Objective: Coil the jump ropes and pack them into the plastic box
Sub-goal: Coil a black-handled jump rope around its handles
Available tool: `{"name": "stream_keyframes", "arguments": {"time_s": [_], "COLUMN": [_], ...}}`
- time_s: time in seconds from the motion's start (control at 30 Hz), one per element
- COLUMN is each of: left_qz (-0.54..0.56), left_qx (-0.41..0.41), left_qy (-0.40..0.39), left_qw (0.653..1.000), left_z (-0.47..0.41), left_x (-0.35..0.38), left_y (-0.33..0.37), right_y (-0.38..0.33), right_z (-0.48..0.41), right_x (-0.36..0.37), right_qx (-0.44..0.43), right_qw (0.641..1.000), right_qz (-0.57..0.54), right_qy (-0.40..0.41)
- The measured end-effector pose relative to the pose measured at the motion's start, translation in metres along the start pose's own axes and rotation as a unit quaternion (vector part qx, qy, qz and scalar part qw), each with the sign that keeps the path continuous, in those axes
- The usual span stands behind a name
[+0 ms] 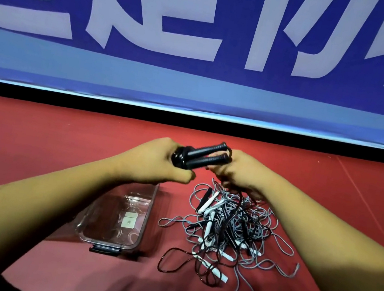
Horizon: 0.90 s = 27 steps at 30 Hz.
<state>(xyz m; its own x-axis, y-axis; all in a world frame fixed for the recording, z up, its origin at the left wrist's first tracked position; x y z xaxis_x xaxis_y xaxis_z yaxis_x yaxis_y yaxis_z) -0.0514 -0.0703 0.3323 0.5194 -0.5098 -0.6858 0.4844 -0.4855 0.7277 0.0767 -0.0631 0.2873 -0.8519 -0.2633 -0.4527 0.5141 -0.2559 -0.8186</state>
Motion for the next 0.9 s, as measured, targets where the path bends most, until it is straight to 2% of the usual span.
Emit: {"name": "stream_keyframes", "arguments": {"time_s": [0.1,0.17,0.23,0.37,0.47,0.57,0.7,0.8,0.9], "left_qz": [0.059,0.081,0.069,-0.089,-0.183,-0.23,-0.286,-0.313,-0.335], "left_qx": [-0.048,-0.066,-0.067,-0.041,-0.04,-0.06,-0.1,-0.123,-0.075], "left_qy": [0.073,0.124,0.167,0.178,0.18,0.17,0.143,0.074,-0.034], "left_qw": [0.994,0.987,0.981,0.979,0.966,0.957,0.942,0.939,0.939], "left_z": [-0.003,-0.006,-0.008,-0.011,-0.016,-0.018,-0.016,-0.017,-0.019], "left_x": [-0.015,-0.026,-0.037,-0.05,-0.053,-0.055,-0.057,-0.046,-0.021], "left_y": [-0.016,-0.029,-0.037,-0.038,-0.041,-0.047,-0.064,-0.077,-0.068], "right_y": [0.008,0.004,-0.003,-0.019,-0.032,-0.036,-0.038,-0.051,-0.064], "right_z": [0.0,0.002,0.005,0.01,0.012,0.015,0.021,0.022,0.026], "right_x": [0.025,0.043,0.053,0.059,0.055,0.053,0.052,0.039,0.018], "right_qx": [0.049,0.039,0.019,-0.014,-0.039,-0.041,-0.05,-0.086,-0.128], "right_qw": [0.996,0.991,0.991,0.995,0.997,0.991,0.985,0.975,0.962], "right_qz": [-0.047,-0.064,-0.061,-0.025,0.045,0.122,0.161,0.205,0.224], "right_qy": [-0.066,-0.108,-0.117,-0.092,-0.043,-0.032,-0.032,0.027,0.09]}}
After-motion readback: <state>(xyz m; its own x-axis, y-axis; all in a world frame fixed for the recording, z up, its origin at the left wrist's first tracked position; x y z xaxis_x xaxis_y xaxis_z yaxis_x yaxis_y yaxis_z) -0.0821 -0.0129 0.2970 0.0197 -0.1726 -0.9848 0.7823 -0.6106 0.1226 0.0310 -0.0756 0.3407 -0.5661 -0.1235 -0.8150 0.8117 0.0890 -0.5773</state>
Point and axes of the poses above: each hand's wrist, its own z-axis away from the middle knuckle, its own x-axis out of the palm, y = z × x, the point moved 10 cm from there along -z, towards the middle knuckle, and after that the axes turned 8 degrees about x, right-handed, at the moved point
